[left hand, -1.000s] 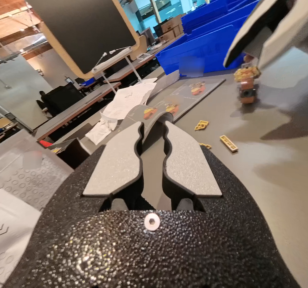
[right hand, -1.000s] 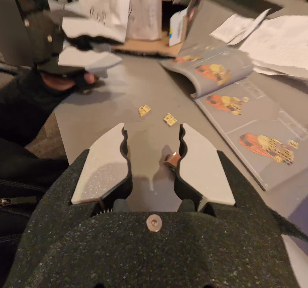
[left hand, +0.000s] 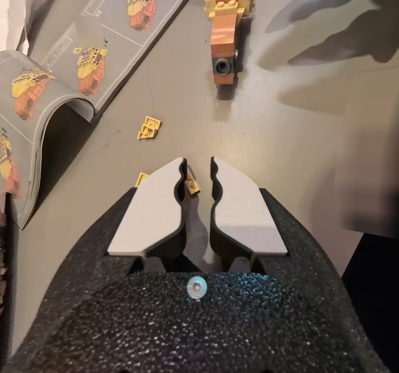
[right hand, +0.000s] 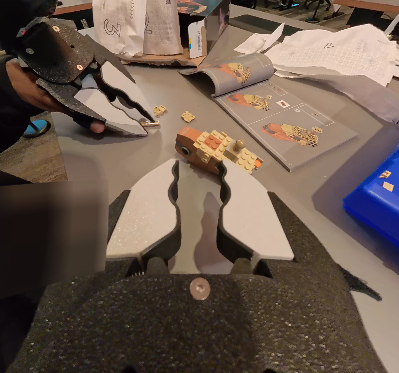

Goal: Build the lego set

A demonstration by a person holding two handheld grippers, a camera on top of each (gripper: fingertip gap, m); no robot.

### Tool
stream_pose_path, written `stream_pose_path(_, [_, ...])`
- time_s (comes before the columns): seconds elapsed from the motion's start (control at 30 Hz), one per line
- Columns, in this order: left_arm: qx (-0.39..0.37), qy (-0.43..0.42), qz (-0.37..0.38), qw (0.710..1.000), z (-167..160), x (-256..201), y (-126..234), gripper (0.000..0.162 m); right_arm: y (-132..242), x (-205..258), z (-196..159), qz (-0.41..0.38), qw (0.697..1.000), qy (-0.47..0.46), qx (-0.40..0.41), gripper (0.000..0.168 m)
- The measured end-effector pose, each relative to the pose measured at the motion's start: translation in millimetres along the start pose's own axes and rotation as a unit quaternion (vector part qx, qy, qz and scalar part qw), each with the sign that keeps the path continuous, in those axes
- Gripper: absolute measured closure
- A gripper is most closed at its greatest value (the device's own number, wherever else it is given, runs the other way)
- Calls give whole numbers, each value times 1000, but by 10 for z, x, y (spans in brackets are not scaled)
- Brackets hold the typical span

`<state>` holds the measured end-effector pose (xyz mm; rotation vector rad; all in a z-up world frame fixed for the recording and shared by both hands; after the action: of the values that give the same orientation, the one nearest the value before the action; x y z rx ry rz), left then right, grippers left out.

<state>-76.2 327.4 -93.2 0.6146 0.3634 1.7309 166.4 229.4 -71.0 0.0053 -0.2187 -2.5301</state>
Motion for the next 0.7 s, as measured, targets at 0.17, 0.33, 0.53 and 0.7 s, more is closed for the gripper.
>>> stream_pose_path(0.17, [17, 28, 0, 999, 8, -15, -27, 162, -13, -7, -4, 18, 1000, -5, 4, 134])
stream_pose_path(0.33, [24, 62, 5, 998, 0, 13, -35, 162, -27, 27, -9, 26, 1000, 10, 11, 135])
stream_pose_path(0.53, [-11, 74, 19, 997, 30, 13, 15, 162, -19, 41, -7, 29, 999, 15, 8, 135])
stream_pose_path(0.7, [-9, 105, 51, 993, 23, 68, 55, 148, -15, 36, -5, 33, 999, 12, 6, 135])
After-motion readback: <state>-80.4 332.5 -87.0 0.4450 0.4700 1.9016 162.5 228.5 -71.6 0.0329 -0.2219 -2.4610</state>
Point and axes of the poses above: each gripper's, where its closed fingertips meet, y back along the fingers, z out of its top, x = y × z across the jaws, the point moved 10 cm from there along y, back along the fingers, and after that the axes turned 12 degrees about -x, right-handed, at the moved point
